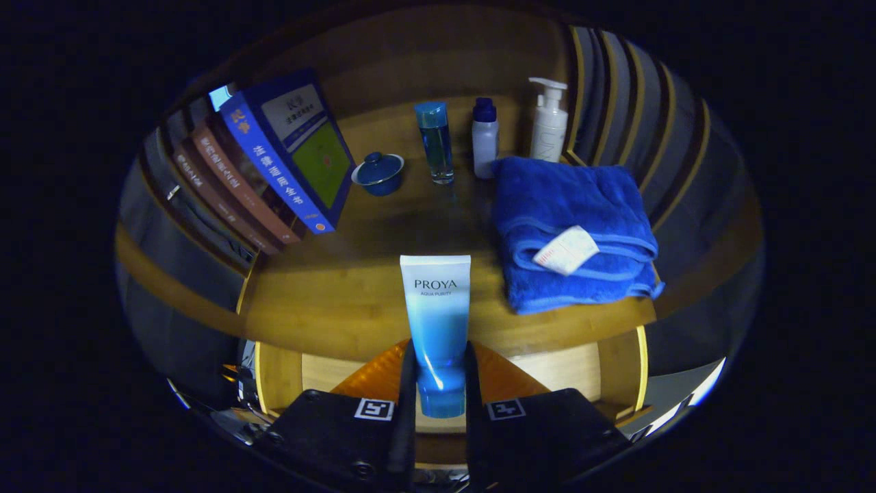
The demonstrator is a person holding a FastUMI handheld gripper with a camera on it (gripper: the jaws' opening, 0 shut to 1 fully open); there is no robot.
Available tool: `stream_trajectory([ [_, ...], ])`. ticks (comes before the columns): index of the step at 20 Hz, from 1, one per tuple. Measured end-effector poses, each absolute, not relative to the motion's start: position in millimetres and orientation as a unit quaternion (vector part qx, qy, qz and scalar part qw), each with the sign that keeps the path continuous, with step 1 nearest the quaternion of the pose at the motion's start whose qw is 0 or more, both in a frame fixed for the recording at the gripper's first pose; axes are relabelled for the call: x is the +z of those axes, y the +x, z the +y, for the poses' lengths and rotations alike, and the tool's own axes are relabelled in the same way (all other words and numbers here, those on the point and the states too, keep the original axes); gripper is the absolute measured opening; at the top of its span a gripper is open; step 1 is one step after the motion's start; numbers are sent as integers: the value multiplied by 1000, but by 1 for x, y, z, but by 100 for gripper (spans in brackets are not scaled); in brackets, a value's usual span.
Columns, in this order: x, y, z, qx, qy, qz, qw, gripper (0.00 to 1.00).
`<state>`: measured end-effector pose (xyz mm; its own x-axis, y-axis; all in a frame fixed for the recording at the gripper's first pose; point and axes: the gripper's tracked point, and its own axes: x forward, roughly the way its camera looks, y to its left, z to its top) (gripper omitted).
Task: Pull open the drawer, take out the items inside it, and place them on the countertop above the cabinet.
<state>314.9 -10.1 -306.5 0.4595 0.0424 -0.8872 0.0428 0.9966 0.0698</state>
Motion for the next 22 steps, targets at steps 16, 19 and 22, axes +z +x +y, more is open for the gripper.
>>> stream_trajectory([
  [16, -331, 376, 33, 24, -9, 529, 848, 82],
  [19, -311, 372, 33, 22, -29, 498, 867, 100],
  [22, -290, 361, 39, 24, -13, 465, 885, 100],
])
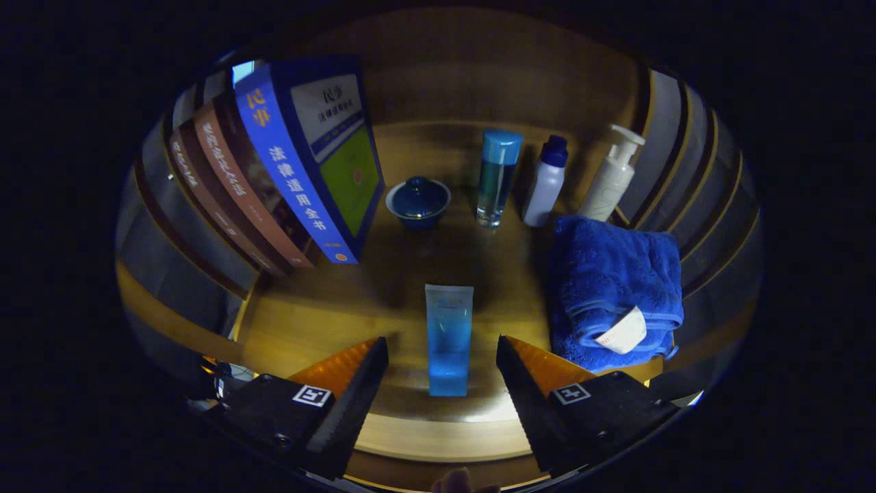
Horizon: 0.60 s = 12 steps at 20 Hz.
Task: Pull open the drawer, take out the items inside it, and place them on the countertop above the cabinet.
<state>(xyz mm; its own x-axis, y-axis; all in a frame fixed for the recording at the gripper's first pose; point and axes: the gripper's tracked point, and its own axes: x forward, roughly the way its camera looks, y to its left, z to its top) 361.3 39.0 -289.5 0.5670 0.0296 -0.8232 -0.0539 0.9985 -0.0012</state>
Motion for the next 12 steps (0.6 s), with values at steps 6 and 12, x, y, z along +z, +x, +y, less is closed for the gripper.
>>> stream_trajectory([
  [6, -236, 312, 39, 39, 17, 383, 923, 100],
  [12, -213, 239, 27, 27, 12, 289, 957, 100],
])
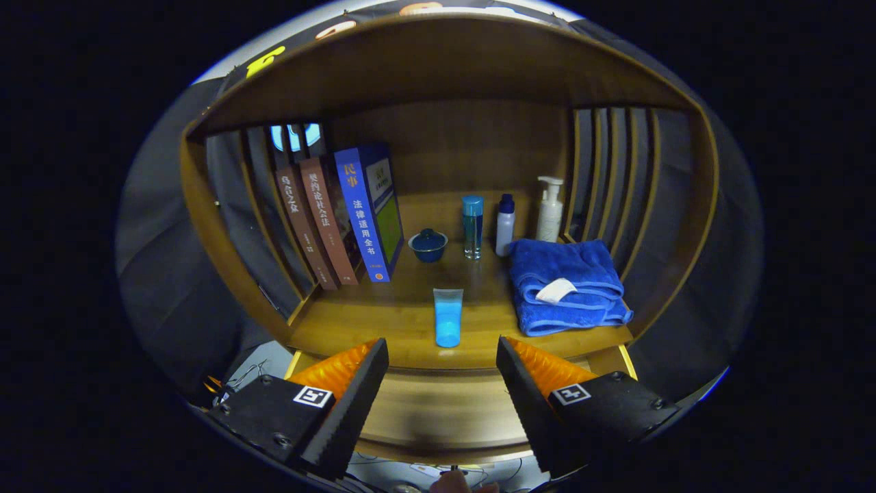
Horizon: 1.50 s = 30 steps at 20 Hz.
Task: Pull open the drawer, take out the items inside it, and place them on the countertop above the cabinet.
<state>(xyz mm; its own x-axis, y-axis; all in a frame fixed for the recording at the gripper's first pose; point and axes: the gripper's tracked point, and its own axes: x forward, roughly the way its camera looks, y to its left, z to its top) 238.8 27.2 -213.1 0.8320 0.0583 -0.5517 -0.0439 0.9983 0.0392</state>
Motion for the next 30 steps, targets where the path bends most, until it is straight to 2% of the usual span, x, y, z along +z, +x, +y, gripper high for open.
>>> stream_trajectory([
  [7, -230, 145, 30, 25, 18, 187, 982, 100],
  [13, -287, 95, 24, 12, 6, 157, 988, 100],
  [23, -383, 87, 4, -20, -9, 143, 990, 100],
  [30, -398, 98, 10, -13, -1, 138, 990, 100],
])
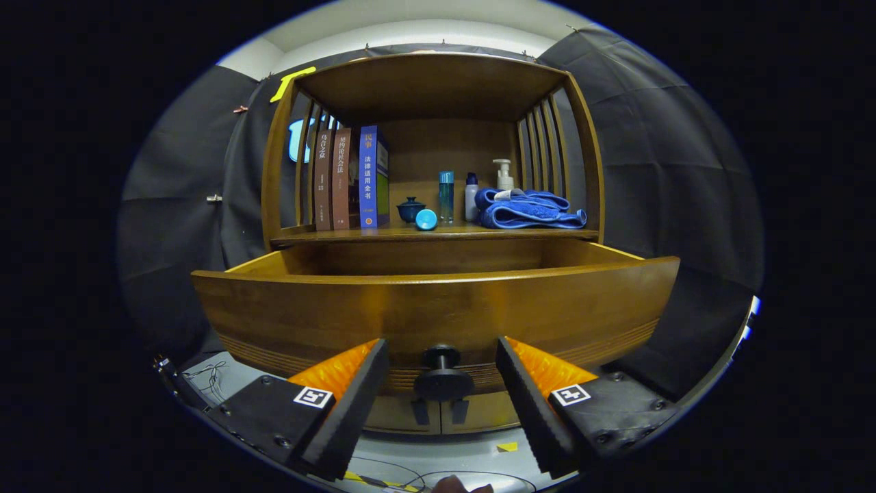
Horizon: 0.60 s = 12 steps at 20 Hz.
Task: Pull open the drawer, take out the items inside it, and place them on the countertop above the cabinet.
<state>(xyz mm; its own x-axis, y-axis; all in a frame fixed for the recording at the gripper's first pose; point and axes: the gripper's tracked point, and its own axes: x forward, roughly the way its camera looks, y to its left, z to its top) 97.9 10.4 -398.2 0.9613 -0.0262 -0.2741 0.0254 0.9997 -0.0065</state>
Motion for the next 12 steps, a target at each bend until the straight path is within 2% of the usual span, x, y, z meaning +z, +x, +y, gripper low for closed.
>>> stream_trajectory([
  [12, -387, 138, 15, -11, 11, 119, 993, 99],
])
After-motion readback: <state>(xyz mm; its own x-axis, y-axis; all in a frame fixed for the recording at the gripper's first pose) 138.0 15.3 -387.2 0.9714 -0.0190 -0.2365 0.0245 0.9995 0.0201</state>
